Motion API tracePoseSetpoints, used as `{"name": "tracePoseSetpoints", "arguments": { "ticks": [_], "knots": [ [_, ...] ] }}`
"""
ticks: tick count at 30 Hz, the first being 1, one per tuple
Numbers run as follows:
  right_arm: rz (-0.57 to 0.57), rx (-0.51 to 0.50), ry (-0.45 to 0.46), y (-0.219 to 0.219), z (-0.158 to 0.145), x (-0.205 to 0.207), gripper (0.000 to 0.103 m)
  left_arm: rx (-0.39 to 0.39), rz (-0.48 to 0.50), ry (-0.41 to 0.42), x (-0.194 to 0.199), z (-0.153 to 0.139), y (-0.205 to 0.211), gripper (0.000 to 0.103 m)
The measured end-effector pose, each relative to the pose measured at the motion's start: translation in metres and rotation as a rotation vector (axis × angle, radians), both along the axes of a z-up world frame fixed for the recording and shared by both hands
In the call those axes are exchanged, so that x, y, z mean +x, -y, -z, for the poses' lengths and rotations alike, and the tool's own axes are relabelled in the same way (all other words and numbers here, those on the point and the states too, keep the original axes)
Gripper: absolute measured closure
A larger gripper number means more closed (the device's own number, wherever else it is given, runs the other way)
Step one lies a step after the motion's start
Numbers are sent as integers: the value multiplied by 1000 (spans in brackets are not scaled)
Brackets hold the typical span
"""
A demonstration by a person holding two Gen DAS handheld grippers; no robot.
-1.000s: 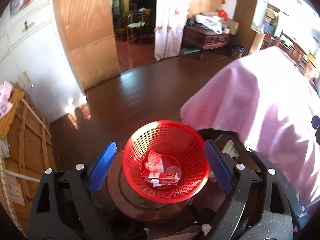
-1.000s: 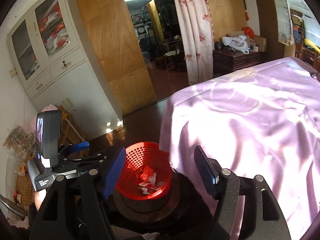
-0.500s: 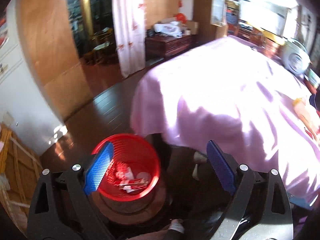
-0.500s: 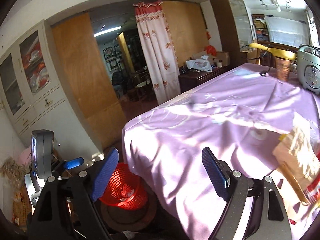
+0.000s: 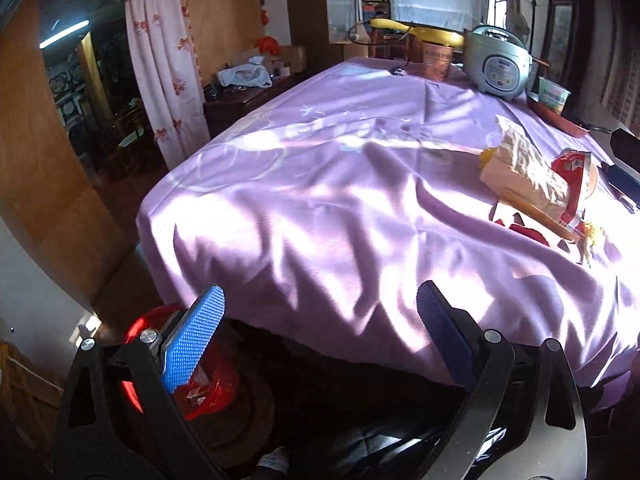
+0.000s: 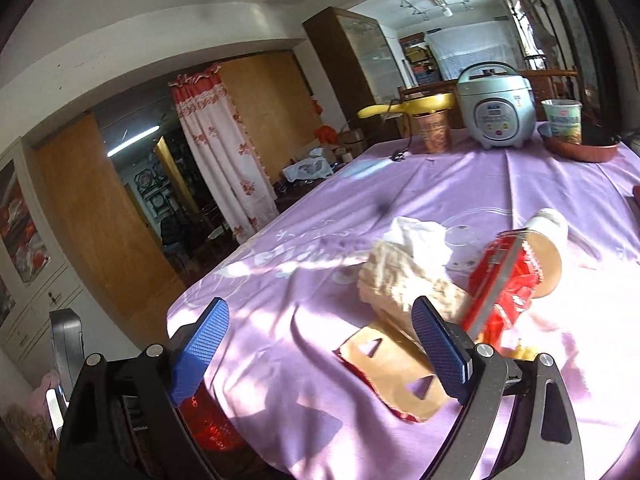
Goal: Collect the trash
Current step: 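Bring both tools back over the table toward the cardboard tray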
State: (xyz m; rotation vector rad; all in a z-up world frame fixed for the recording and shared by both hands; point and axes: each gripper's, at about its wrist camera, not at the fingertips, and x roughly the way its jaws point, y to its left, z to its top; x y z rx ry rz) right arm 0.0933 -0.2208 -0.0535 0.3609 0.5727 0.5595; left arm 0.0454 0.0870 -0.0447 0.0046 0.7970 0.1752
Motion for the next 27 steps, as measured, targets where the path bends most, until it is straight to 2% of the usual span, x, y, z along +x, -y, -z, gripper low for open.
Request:
{"name": "tracePoseSetpoints", "arguments": {
  "ticks": [6,11,19,27],
  "knots": [
    [125,20,-27,53,16,8,10,8,122,6,20,-4,48,9],
    [201,24,-52,87,30,12,10,50,226,-4,32,-2,93,9],
    [273,3,-71,115,43,14,10,91,366,-3,54,-3,157,9],
    [316,16,-89,137,51,16,9,181,501,-32,61,21,217,9]
  ]
}}
